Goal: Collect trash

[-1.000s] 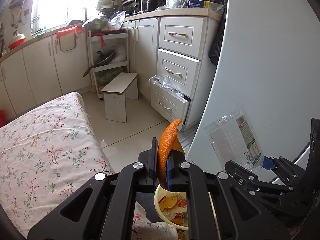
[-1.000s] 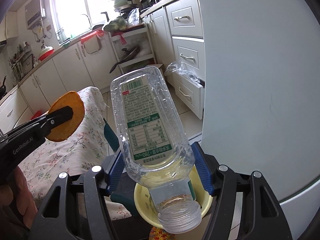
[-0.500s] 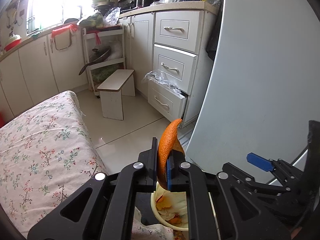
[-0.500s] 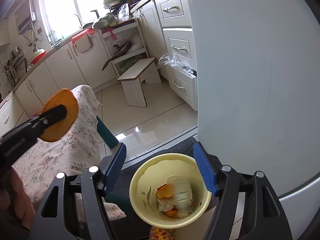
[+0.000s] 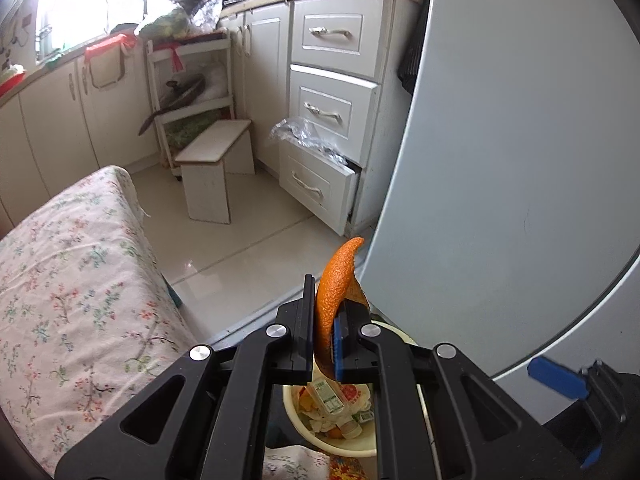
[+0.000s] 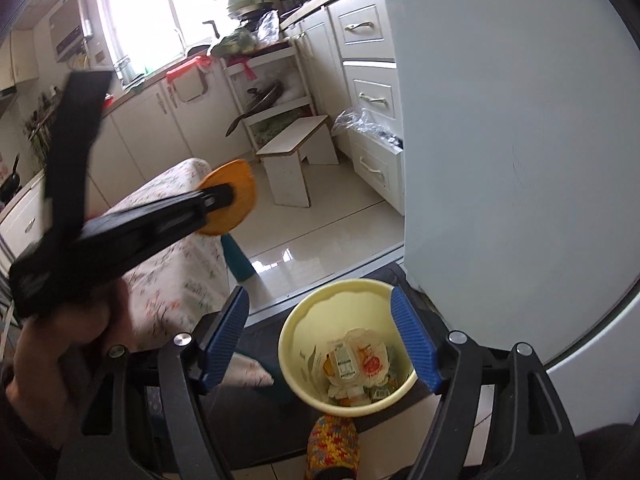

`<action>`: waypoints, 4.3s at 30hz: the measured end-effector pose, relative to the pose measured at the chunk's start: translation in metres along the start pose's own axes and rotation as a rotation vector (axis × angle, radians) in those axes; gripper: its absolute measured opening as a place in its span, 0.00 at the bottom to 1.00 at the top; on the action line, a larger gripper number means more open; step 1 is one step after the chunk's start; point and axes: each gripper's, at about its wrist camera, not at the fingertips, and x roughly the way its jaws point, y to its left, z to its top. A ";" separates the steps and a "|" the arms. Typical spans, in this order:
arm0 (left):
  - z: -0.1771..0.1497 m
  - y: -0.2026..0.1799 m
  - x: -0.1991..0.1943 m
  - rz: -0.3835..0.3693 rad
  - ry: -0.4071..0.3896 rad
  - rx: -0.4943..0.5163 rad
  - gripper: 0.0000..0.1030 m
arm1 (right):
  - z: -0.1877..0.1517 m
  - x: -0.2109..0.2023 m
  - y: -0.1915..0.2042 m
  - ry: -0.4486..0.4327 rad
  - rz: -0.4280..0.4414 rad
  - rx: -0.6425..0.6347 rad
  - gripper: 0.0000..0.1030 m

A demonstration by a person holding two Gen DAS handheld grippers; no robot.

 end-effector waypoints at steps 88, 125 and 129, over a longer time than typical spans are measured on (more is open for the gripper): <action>-0.080 0.004 -0.369 0.238 -0.397 -0.129 0.92 | -0.031 -0.243 0.096 -0.469 -0.143 -0.162 0.93; -0.080 0.000 -0.386 0.265 -0.427 -0.127 0.92 | -0.032 -0.250 0.100 -0.496 -0.130 -0.180 0.93; -0.080 0.000 -0.385 0.269 -0.427 -0.124 0.92 | -0.031 -0.249 0.101 -0.495 -0.126 -0.183 0.93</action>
